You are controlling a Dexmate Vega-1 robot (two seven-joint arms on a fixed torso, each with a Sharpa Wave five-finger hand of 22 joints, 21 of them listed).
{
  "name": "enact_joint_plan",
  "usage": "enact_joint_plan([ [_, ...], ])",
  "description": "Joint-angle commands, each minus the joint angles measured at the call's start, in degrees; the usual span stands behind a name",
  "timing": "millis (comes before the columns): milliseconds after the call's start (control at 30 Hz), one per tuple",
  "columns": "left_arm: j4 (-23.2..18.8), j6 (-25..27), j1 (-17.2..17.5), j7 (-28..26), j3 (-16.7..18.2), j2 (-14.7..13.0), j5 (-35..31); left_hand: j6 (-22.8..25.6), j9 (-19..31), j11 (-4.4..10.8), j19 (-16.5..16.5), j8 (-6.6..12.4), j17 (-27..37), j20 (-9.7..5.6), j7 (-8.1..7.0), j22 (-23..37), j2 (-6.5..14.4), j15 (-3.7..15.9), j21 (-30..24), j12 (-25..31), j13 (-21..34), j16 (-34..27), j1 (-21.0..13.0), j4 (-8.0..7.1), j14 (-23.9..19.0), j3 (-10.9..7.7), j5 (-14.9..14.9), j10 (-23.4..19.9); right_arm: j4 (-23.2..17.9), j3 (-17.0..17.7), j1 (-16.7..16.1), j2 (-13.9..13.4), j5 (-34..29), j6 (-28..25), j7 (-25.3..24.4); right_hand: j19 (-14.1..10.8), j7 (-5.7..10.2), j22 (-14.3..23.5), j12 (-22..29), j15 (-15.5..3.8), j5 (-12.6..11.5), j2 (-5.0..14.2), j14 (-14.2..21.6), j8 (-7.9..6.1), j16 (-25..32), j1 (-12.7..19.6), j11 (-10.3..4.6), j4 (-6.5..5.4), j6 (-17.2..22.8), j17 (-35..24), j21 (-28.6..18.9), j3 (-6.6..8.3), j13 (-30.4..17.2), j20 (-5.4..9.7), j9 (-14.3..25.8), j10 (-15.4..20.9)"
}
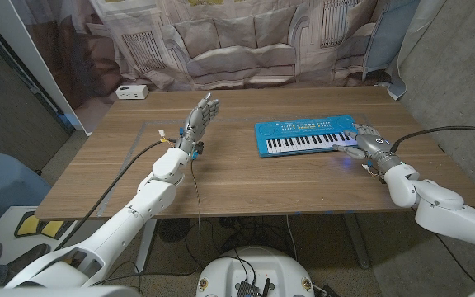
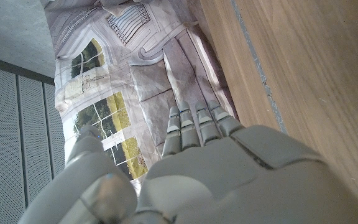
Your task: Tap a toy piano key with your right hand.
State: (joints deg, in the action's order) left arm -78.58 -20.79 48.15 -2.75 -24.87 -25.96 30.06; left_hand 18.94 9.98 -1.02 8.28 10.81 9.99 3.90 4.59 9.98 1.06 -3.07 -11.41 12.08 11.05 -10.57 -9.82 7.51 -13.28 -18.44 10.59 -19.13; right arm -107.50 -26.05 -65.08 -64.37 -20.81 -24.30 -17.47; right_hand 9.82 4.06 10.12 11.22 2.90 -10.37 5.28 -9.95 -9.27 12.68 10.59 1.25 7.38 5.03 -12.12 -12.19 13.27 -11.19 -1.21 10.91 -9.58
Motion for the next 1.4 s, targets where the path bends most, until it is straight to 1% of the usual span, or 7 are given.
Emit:
enact_joint_plan([
  [33, -0.13, -0.01, 0.02, 0.16, 0.15, -0.13, 0.14, 0.02, 0.29, 0.34, -0.06, -0.05, 0.27, 0.75, -0.25, 0.3, 0.68, 0.06, 0.3, -0.03, 0.31, -0.11, -0.23, -0.08, 0.27, -0.51, -0.21, -0.15, 0.18, 0.56, -0.48, 0.46, 0.81, 0.42, -1.06, 0.39, -1.35, 0.06, -0.11, 0.4, -0.08, -0.31, -6.65, 0.08, -0.37, 1.06, 0.8, 0.33, -7.74, -0.16, 0.13, 0.56, -0.25, 0.43, 0.09, -1.61],
  [267, -0.14, 0.0, 0.18, 0.29, 0.17, -0.16, 0.32, -0.01, 0.29, 0.27, -0.13, -0.06, 0.27, 0.89, -0.28, 0.31, 0.75, 0.13, 0.29, -0.1, 0.31, -0.11, -0.25, -0.09, 0.29, -0.54, -0.2, 0.08, 0.51, 1.07, -1.0, 0.75, 1.45, 1.44, -2.31, 0.0, -2.81, 0.04, -0.32, 0.42, -0.03, -0.39, -8.05, 0.04, -0.9, 1.43, 1.36, 0.41, -18.69, -0.25, 0.35, 0.77, -0.29, 1.39, 0.13, -4.2],
  [800, -1.29, 0.1, 0.81, -0.06, 0.22, -0.57, 0.07, 0.08, 0.29, 0.29, -0.06, -0.02, 0.27, 0.59, -0.28, 0.32, 0.96, 0.02, 0.19, -0.04, 0.31, -0.12, -0.36, -0.09, 0.28, -0.66, -0.2, -0.03, -0.25, 2.17, -2.41, 0.5, 2.02, 1.51, -3.86, -0.43, -4.12, 0.03, -0.12, 0.32, -0.02, -0.43, -8.17, -1.04, -0.87, 1.58, 1.82, 0.45, -18.36, -0.25, 0.3, 0.83, -0.29, 1.86, 0.14, -4.45],
  [967, -1.78, 0.12, 1.11, -0.22, 0.32, -0.75, 0.04, 0.09, 0.29, 0.55, -0.06, -0.02, 0.26, 0.54, -0.26, 0.32, 1.01, 0.03, 0.17, -0.01, 0.31, -0.13, -0.4, -0.08, 0.25, -0.7, -0.2, -0.08, -0.1, 2.87, -2.95, 0.69, 2.61, 2.69, -5.03, -2.54, -5.01, -0.02, 0.52, -0.45, -0.03, -0.5, -7.14, -1.71, -0.52, 1.77, 2.57, 0.52, -17.34, -0.17, -0.31, 0.9, -0.27, 2.96, 0.11, -3.19],
  [1200, -2.47, 0.25, 1.57, -0.49, 0.48, -1.07, -0.01, 0.06, 0.29, 0.32, -0.07, -0.03, 0.26, 0.52, -0.24, 0.32, 1.07, 0.02, 0.15, -0.01, 0.32, -0.13, -0.44, -0.07, 0.26, -0.75, -0.21, -0.06, 0.43, 3.79, -3.59, 1.34, 3.47, 4.62, -6.79, -3.32, -6.11, -0.08, 0.9, -0.48, -0.06, -0.55, -6.34, -1.95, -0.3, 1.96, 3.1, 0.61, -16.79, -0.1, -0.42, 0.96, -0.26, 2.93, 0.08, -2.25],
  [1300, -2.68, 0.37, 1.67, -0.55, 0.5, -1.16, -0.01, 0.06, 0.29, 0.33, -0.11, -0.03, 0.26, 0.48, -0.2, 0.32, 1.09, -0.04, 0.16, -0.01, 0.32, -0.14, -0.46, -0.07, 0.23, -0.76, -0.22, -0.04, 0.71, 4.34, -3.99, 1.98, 3.73, 5.49, -8.26, -5.85, -6.75, -0.17, 1.55, -0.91, -0.18, -0.78, -4.41, -2.52, 0.16, 2.47, 3.35, 0.86, -15.05, 0.08, -0.92, 1.09, -0.23, 3.19, 0.03, -0.31],
  [1400, -2.71, 0.42, 1.7, -0.46, 0.53, -1.17, 0.12, 0.06, 0.29, 0.28, -0.08, -0.03, 0.26, 0.19, -0.15, 0.32, 1.12, -0.03, 0.14, 0.01, 0.32, -0.14, -0.48, -0.07, 0.24, -0.78, -0.22, -0.1, 0.69, 4.81, -4.15, 2.45, 4.36, 5.95, -8.56, -6.32, -6.87, -0.19, 1.8, -0.88, -0.22, -0.86, -4.05, -3.05, 0.12, 2.73, 3.82, 0.96, -13.34, 0.16, -0.85, 1.16, -0.21, 3.25, 0.0, 0.6],
])
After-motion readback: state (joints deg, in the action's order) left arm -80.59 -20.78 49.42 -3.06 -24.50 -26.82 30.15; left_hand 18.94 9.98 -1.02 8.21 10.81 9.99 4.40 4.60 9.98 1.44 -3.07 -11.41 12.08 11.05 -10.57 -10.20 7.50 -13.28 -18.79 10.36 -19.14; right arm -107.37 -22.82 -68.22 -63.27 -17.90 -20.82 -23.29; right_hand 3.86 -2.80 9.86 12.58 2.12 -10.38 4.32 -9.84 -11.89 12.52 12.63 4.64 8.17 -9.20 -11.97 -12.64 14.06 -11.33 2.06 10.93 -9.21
